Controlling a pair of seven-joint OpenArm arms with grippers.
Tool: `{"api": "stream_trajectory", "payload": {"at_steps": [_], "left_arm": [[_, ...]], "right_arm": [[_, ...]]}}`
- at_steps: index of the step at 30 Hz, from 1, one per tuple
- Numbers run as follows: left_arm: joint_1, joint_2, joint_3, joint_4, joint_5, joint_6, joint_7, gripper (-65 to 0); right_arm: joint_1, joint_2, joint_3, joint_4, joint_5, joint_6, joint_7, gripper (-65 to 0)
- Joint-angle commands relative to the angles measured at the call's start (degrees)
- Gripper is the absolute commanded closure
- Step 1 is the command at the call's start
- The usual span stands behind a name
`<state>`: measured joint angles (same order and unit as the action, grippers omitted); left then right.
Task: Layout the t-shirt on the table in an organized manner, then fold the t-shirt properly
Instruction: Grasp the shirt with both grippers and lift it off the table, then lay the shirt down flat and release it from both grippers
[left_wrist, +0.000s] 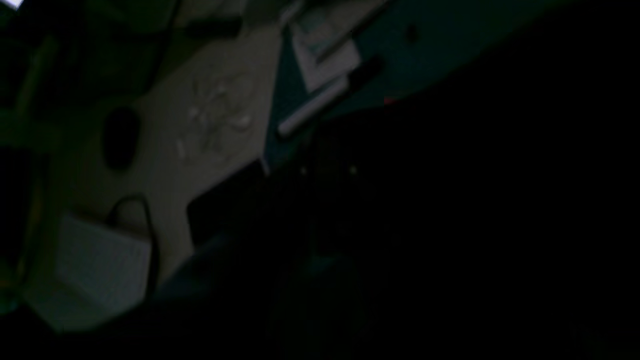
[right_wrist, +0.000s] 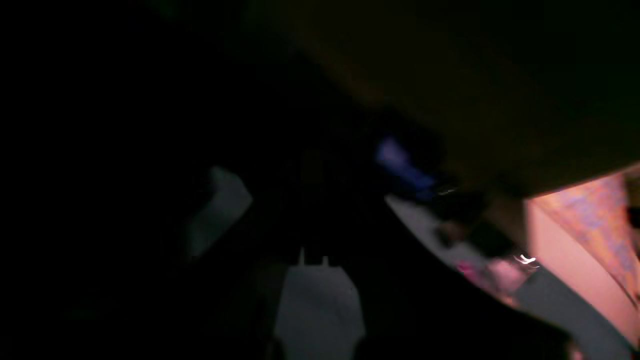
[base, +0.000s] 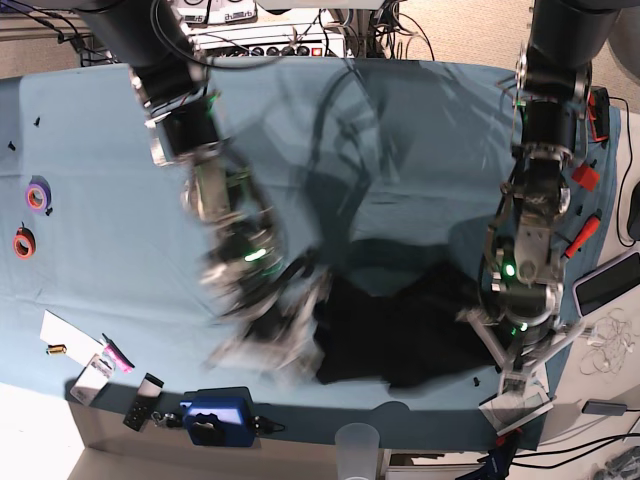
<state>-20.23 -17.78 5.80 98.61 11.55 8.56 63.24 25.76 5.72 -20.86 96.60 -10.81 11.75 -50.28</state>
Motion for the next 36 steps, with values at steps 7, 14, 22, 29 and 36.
{"api": "stream_trajectory", "payload": {"at_steps": [7,14,22,29,36], "left_arm": [[2.84,-0.5,-0.33,1.01,4.2,0.39,1.88,0.0],[6.47,-0.5,-0.33,3.48,4.37,0.42,1.75,0.0],[3.91,-1.55,-0.33,4.55,4.33,0.42,-1.57,0.0],[2.95,-6.19,-0.37,4.55,3.63,0.55,-5.92,0.0],[-3.8,-9.7,-0.37,4.48,-5.92,-0.85,-8.61,0.0]], "right_arm": [[2.99,1.68,17.57,6.12,-1.05,-0.68,-1.7,0.0],[2.89,8.85,32.5,6.1,4.37,-0.59,-1.22,0.0],[1.53,15.85,35.6,6.05,7.61,0.61,-3.5,0.0],[1.51,17.92,35.6,1.86,3.76,0.22,-4.74,0.0],[-0.72,17.86,35.54,-3.78,16.87,4.59,-6.82,0.0]]}}
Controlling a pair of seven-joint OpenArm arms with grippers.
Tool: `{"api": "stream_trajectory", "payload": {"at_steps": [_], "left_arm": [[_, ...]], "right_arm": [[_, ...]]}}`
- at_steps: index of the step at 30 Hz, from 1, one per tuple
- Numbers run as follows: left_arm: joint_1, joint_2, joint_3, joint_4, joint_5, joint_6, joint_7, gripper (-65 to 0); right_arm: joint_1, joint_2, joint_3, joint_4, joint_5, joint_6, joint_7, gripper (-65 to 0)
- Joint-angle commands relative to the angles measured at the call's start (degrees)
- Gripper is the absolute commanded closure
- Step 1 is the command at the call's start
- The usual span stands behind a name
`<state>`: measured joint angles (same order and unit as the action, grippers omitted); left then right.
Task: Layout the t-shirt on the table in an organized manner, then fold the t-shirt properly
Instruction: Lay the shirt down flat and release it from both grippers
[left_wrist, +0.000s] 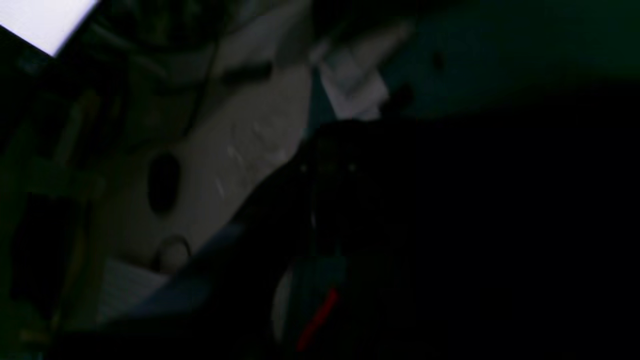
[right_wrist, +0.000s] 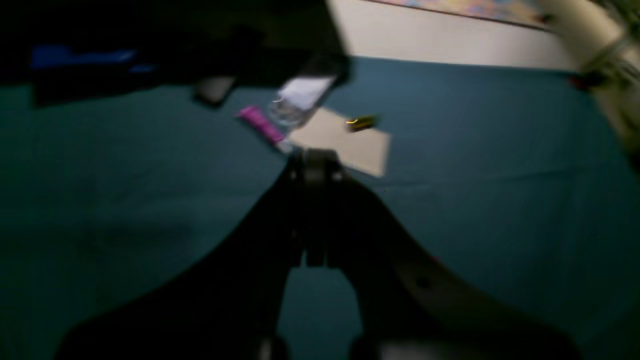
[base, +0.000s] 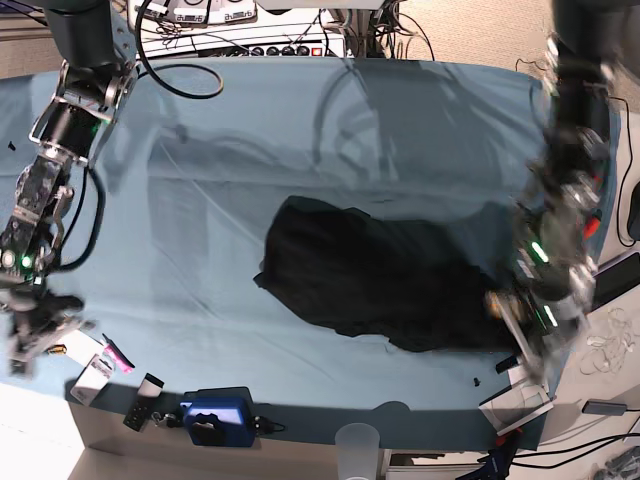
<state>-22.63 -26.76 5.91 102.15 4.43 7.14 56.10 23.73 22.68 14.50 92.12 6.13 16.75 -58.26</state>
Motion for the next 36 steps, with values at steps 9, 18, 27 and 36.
{"api": "stream_trajectory", "payload": {"at_steps": [9,18,27,36], "left_arm": [[-4.52,-0.85,-0.48,-9.66,1.31,3.34,-3.61,0.0],[-4.68,-0.81,-0.48,-16.55,1.31,3.37,-3.61,0.0],[-4.68,1.05,-0.48,-16.55,1.29,3.34,-3.45,0.0],[-4.68,1.2,-0.48,-16.55,1.29,3.34,-3.45,0.0]], "right_arm": [[-7.65,0.81,-3.34,0.02,12.37,13.46,1.03,-10.3],[-11.34,-1.01,-19.87,0.02,22.64,13.46,1.25,-19.1],[-11.34,-9.31,-37.16,0.02,15.06,13.46,5.2,-19.1],[-11.32,-10.56,-50.88,-2.84,-2.25,3.15,13.6,-19.1]]}}
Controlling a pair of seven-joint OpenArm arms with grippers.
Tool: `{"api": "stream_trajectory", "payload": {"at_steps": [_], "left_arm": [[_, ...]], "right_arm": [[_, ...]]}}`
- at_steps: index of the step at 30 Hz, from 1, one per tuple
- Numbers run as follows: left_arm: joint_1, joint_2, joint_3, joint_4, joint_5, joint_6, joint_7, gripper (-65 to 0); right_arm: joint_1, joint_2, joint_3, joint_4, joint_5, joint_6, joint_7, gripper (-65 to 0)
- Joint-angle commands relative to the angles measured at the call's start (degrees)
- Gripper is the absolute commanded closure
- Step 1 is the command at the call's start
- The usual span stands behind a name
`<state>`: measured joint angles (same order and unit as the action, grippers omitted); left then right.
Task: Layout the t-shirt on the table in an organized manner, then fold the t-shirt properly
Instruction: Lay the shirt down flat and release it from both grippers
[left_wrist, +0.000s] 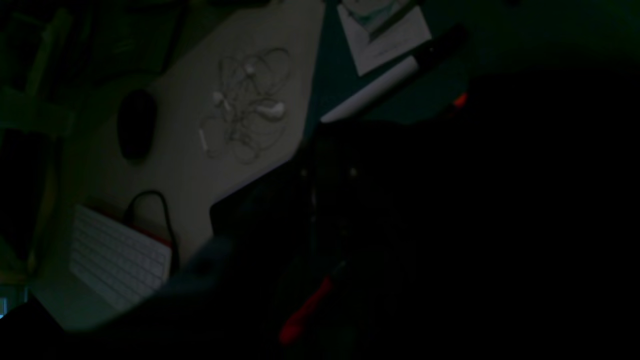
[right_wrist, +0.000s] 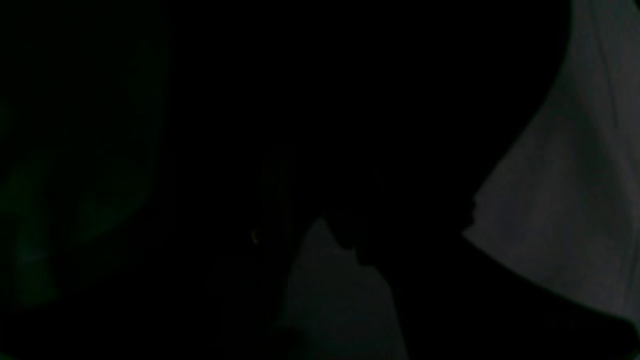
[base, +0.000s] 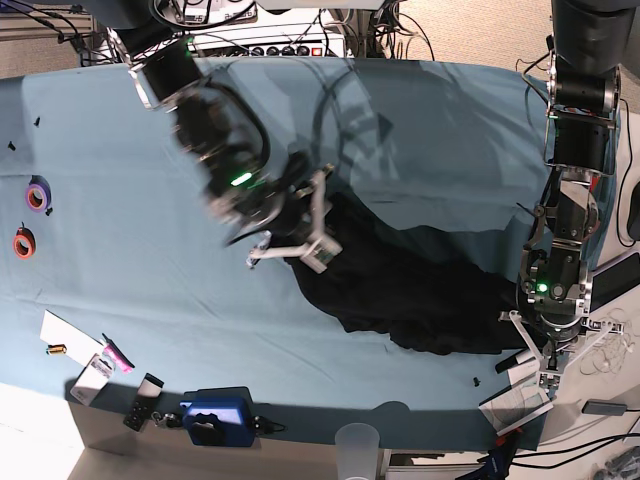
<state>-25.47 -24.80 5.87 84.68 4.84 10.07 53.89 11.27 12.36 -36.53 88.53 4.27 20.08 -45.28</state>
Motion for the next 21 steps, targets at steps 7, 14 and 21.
{"api": "stream_trajectory", "payload": {"at_steps": [7,14,21], "left_arm": [[-1.84,-0.76,-0.44,0.92,0.87,0.42,-1.22,0.0],[-1.81,-0.76,-0.44,0.92,0.87,0.42,-1.18,0.0],[-1.81,-0.76,-0.44,0.92,0.87,0.39,-0.52,0.0]], "right_arm": [[1.18,-4.35,-1.33,-11.91,-9.09,-3.21,9.05,-18.9],[1.29,-4.39,-1.27,-7.91,-15.63,-13.33,1.55,0.0],[3.04,-0.57,-0.85,11.13,-25.0,-20.02,-4.42,0.0]]}}
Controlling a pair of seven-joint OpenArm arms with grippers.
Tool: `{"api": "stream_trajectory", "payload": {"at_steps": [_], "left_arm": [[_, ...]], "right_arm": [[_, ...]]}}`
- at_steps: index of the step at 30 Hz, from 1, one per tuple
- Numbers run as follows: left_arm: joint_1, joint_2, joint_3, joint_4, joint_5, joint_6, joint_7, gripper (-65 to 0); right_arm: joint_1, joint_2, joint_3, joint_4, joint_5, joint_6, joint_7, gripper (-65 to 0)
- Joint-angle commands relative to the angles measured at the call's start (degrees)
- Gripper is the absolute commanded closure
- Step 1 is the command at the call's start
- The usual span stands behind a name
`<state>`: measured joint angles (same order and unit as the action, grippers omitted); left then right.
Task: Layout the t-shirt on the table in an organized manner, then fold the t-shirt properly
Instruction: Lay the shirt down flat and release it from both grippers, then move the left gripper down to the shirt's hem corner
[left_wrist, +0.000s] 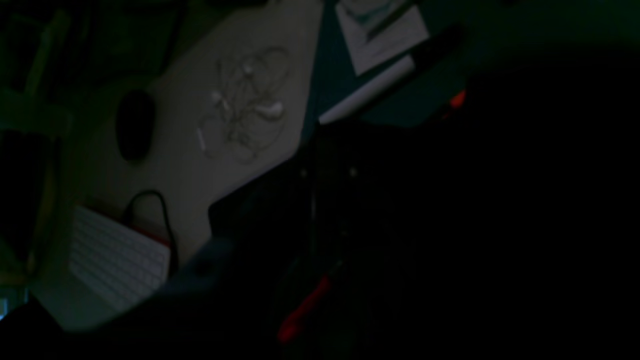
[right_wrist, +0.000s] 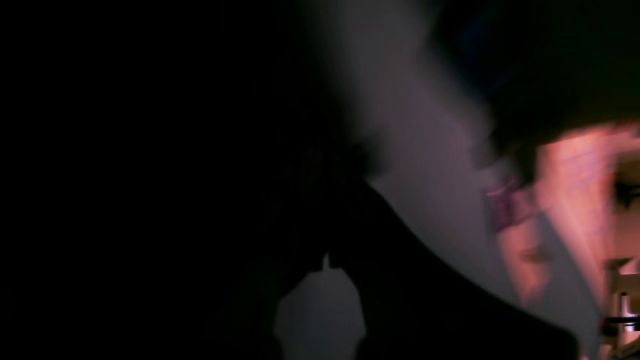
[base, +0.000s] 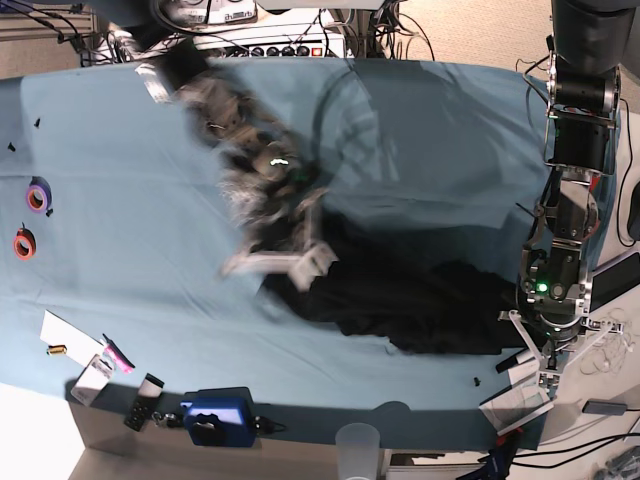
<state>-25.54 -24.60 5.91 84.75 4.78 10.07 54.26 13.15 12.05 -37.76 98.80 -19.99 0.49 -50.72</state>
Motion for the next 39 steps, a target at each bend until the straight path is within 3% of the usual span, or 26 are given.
{"api": "stream_trajectory", "payload": {"at_steps": [1,3,9,13,18,21,24,28,33,39], "left_arm": [[-1.77,-0.98,-0.48,0.85,0.94,0.39,0.35,0.0],[-1.77,-0.98,-0.48,0.92,0.96,0.37,3.52,0.0],[-1.75,-0.98,-0.48,1.03,0.96,-2.62,11.23,0.0],[-1.66,-0.96,-0.48,1.03,0.83,-2.67,14.64,0.0],[1.22,-0.96,-0.48,3.63,-5.27,-6.62,14.6,0.0],[3.91,-0.94,-0.48,6.49,-8.79,-8.28,13.4,0.0],[6.32,-0.96,-0.48,8.63,-7.45,-8.61,13.33,0.0],[9.33,-0.98,-0.48,9.09,-1.36,-6.38,13.38,0.0],[10.6,-1.01,-0.7,9.05,11.76,0.57,11.41,0.0],[10.36,-0.98,-3.39,9.05,12.87,3.76,11.3,0.0]], "right_arm": [[1.79,-0.09,1.07,2.29,-1.07,-0.37,-0.7,0.0],[2.47,0.04,3.63,3.41,-1.53,-0.33,-2.08,0.0],[2.58,0.04,17.75,3.41,-1.49,0.04,1.33,0.0],[2.6,0.35,28.26,3.41,1.77,5.09,3.32,0.0],[2.58,3.19,37.53,2.97,11.93,8.13,3.8,0.0],[2.54,5.38,40.22,2.56,14.27,8.11,3.13,0.0],[2.54,7.54,40.98,2.56,14.56,8.09,0.96,0.0],[2.14,9.16,40.98,2.56,14.49,8.11,-0.42,0.0],[1.75,9.53,40.98,2.56,14.62,8.7,-0.57,0.0],[1.75,9.53,40.98,2.56,14.64,8.72,-0.81,0.0]]}}
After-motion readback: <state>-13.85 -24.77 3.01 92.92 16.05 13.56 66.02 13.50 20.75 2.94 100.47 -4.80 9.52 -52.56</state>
